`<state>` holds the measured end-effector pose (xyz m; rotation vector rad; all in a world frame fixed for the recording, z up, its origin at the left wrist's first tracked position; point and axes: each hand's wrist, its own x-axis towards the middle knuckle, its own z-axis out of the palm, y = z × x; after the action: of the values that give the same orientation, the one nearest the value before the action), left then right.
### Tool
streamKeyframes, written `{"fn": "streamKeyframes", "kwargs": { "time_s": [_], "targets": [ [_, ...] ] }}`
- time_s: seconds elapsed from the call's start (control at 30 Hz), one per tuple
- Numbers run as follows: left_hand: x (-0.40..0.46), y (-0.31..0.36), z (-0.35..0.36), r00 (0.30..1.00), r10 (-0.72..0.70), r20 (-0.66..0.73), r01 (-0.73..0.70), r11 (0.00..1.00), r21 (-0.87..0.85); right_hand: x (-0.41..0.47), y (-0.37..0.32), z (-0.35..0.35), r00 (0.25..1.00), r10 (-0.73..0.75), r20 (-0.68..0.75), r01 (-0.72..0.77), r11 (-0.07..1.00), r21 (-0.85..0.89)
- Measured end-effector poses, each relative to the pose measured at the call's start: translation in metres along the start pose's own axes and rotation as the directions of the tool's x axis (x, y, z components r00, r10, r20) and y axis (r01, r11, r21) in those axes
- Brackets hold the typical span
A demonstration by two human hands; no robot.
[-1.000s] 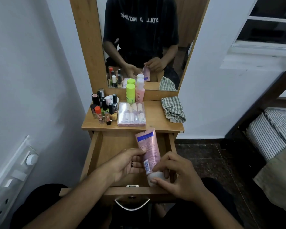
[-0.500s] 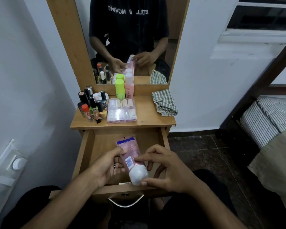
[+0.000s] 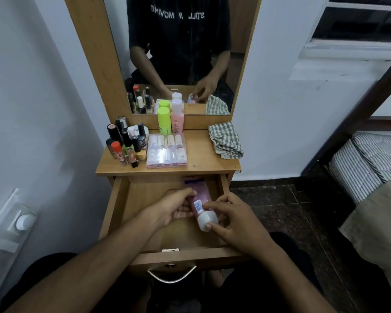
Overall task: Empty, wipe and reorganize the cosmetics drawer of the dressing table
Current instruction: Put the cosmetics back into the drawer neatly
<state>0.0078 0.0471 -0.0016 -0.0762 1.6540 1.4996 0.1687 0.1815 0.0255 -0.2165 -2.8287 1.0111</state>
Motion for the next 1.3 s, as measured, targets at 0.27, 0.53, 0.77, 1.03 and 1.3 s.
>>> {"fn": "streamKeyframes", "kwargs": {
  "time_s": [0.27, 0.53, 0.77, 1.03, 1.3],
  "targets": [
    [0.017, -0.007, 0.012, 0.997, 0.053, 0.056, -0.058, 0.994, 0.09, -0.001, -0.003, 0.011, 0.99, 0.14, -0.015, -0.14, 0.975, -0.174],
    [0.028, -0.017, 0.015, 0.978, 0.21, -0.003, -0.197, 0.925, 0.325, -0.002, -0.004, 0.014, 0.984, 0.173, -0.05, -0.18, 0.96, -0.216],
    [0.018, -0.011, 0.003, 0.848, 0.522, -0.094, -0.38, 0.722, 0.577, -0.003, -0.008, 0.011, 0.985, 0.153, -0.082, -0.163, 0.976, -0.141],
    [-0.046, -0.014, -0.053, 0.626, 0.731, -0.271, -0.517, 0.649, 0.558, 0.017, -0.023, 0.013, 0.941, 0.069, -0.331, -0.055, 0.997, 0.051],
    [-0.058, -0.01, -0.068, 0.467, 0.743, -0.48, -0.59, 0.666, 0.457, 0.084, -0.051, 0.029, 0.86, -0.022, -0.51, 0.03, 1.0, 0.007]
  ]
}}
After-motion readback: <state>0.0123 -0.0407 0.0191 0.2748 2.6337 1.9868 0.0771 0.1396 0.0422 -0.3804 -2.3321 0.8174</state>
